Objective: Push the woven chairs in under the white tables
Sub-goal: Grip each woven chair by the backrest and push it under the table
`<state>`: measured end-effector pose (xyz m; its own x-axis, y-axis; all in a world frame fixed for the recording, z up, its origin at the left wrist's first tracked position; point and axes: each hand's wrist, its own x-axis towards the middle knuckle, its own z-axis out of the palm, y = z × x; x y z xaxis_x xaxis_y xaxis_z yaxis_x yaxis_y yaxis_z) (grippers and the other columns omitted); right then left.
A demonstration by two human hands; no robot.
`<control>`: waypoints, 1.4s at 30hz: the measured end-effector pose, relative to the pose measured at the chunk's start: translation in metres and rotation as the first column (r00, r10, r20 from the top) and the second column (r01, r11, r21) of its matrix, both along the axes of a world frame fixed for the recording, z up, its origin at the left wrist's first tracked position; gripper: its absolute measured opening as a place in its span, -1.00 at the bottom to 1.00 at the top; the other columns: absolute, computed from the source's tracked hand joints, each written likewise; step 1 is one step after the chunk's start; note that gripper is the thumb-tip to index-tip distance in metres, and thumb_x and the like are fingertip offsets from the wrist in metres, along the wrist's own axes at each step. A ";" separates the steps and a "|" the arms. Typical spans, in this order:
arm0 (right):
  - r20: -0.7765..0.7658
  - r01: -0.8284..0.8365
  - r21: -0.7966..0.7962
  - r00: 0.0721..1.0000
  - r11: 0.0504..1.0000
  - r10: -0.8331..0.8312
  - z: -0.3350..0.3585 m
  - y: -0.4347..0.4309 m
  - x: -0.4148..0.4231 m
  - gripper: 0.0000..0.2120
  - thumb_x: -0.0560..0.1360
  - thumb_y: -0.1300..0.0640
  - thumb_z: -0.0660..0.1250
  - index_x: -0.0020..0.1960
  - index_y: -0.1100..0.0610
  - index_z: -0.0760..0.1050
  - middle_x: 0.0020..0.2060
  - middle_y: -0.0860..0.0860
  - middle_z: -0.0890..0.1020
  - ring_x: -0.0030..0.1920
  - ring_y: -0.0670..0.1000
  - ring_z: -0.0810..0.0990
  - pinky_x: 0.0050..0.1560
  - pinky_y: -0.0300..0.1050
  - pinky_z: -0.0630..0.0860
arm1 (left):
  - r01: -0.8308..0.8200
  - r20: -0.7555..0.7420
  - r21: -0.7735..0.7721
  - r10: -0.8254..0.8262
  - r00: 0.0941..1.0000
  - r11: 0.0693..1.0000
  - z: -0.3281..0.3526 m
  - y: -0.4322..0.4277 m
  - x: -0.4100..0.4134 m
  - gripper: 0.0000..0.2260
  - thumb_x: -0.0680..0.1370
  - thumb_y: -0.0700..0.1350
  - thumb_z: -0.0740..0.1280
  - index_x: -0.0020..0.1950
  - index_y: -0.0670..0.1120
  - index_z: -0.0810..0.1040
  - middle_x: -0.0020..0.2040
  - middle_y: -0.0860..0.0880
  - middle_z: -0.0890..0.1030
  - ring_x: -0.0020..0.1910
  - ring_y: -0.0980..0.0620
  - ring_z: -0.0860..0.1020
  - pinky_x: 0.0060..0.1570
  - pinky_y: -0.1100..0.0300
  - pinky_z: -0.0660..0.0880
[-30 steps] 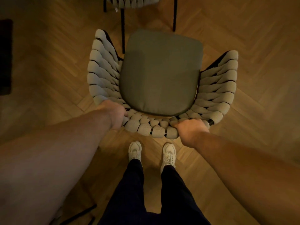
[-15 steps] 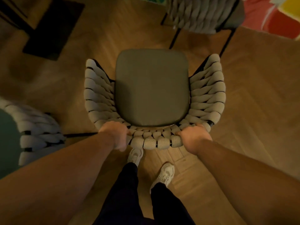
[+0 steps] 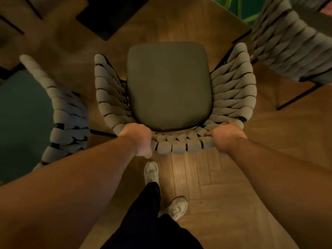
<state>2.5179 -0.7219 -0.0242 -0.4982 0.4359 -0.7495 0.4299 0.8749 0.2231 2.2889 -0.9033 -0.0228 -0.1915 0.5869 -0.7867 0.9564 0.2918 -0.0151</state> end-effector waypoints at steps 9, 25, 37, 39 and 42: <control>-0.007 -0.175 0.006 0.985 0.985 0.175 0.006 0.074 -0.112 -0.46 0.66 0.06 0.34 0.56 -0.32 0.35 0.53 -0.11 0.47 0.55 0.09 0.39 0.60 0.17 0.19 | -0.196 0.040 -0.048 0.198 0.979 0.979 -0.006 0.039 -0.077 -0.81 0.44 0.11 0.53 -0.09 0.09 0.59 -0.16 0.02 0.60 -0.21 -0.02 0.55 -0.32 0.03 0.48; -0.046 -0.480 -0.069 0.877 0.874 0.478 0.003 0.235 -0.279 -0.47 0.69 0.07 0.28 0.60 -0.25 0.32 0.57 -0.05 0.42 0.56 0.08 0.37 0.63 0.20 0.10 | -0.506 0.009 -0.066 0.508 0.861 0.860 -0.014 0.150 -0.163 -0.59 0.48 0.09 0.56 0.32 0.16 0.65 0.04 0.04 0.64 0.00 -0.02 0.61 0.13 -0.01 0.65; -0.056 -0.626 -0.054 0.780 0.778 0.623 -0.019 0.295 -0.383 -0.45 0.68 0.05 0.30 0.59 -0.34 0.31 0.50 -0.12 0.51 0.55 0.07 0.40 0.62 0.29 0.04 | -0.671 0.036 0.023 0.670 0.742 0.742 -0.018 0.180 -0.207 -0.74 0.43 0.13 0.53 0.08 0.12 0.65 -0.14 0.04 0.61 -0.18 0.02 0.57 -0.14 0.04 0.59; -0.049 -0.624 -0.061 0.782 0.779 0.622 -0.021 0.297 -0.388 -0.42 0.68 0.05 0.30 0.62 -0.34 0.27 0.53 -0.10 0.49 0.57 0.08 0.37 0.63 0.30 0.03 | -0.670 0.045 0.015 0.669 0.742 0.742 -0.019 0.181 -0.209 -0.73 0.44 0.11 0.54 0.10 0.11 0.66 -0.13 0.04 0.61 -0.18 0.03 0.57 -0.10 0.04 0.62; -0.029 -0.637 -0.076 0.770 0.767 0.637 -0.018 0.297 -0.389 -0.36 0.67 0.08 0.31 0.64 -0.33 0.21 0.60 -0.06 0.42 0.61 0.12 0.31 0.63 0.31 0.02 | -0.676 0.049 0.001 0.675 0.736 0.737 -0.020 0.183 -0.208 -0.75 0.47 0.11 0.52 0.11 0.09 0.65 -0.12 0.03 0.60 -0.17 0.04 0.56 -0.04 0.03 0.64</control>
